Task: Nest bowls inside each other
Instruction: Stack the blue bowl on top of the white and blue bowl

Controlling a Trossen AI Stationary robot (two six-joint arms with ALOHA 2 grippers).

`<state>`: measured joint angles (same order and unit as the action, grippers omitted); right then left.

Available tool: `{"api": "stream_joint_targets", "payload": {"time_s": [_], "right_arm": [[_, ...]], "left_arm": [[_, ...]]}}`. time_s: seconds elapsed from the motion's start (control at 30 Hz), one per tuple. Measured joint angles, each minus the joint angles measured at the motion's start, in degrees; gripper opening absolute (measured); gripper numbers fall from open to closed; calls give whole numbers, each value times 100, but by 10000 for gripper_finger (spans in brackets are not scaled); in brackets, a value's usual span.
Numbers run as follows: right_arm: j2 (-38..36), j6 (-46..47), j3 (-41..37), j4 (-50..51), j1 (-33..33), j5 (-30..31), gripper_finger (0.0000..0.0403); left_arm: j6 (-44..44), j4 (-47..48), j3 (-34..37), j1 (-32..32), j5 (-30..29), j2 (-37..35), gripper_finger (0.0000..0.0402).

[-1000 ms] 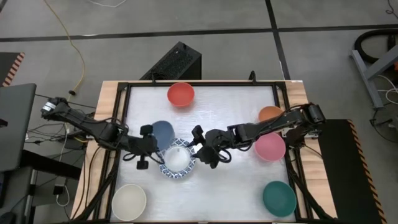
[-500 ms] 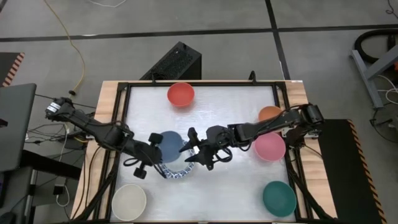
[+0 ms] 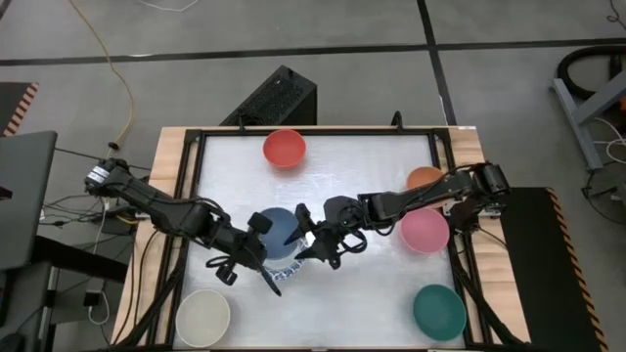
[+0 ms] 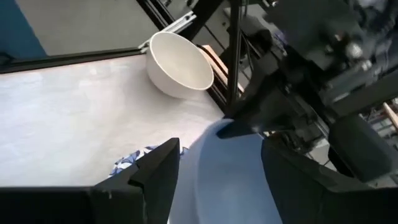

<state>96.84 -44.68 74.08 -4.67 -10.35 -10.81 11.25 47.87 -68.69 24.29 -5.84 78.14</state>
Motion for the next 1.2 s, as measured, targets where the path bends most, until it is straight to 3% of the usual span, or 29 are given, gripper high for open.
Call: {"api": "stream_joint_targets", "payload": {"time_s": [0.47, 0.6, 0.77, 0.87, 1.2], "right_arm": [[481, 265, 0, 178, 61, 28, 240], [593, 266, 26, 121, 84, 119, 196], [656, 245, 139, 340, 80, 253, 86], [668, 288, 173, 572, 110, 270, 22], [819, 435, 234, 404, 157, 365, 12]], "left_arm": [[107, 123, -255, -2, -84, 174, 0], [106, 130, -253, -2, -66, 176, 0], [118, 138, -253, -2, -235, 170, 9], [97, 73, -268, 1, -706, 152, 27], [-321, 377, -469, 54, -959, 178, 146]]}}
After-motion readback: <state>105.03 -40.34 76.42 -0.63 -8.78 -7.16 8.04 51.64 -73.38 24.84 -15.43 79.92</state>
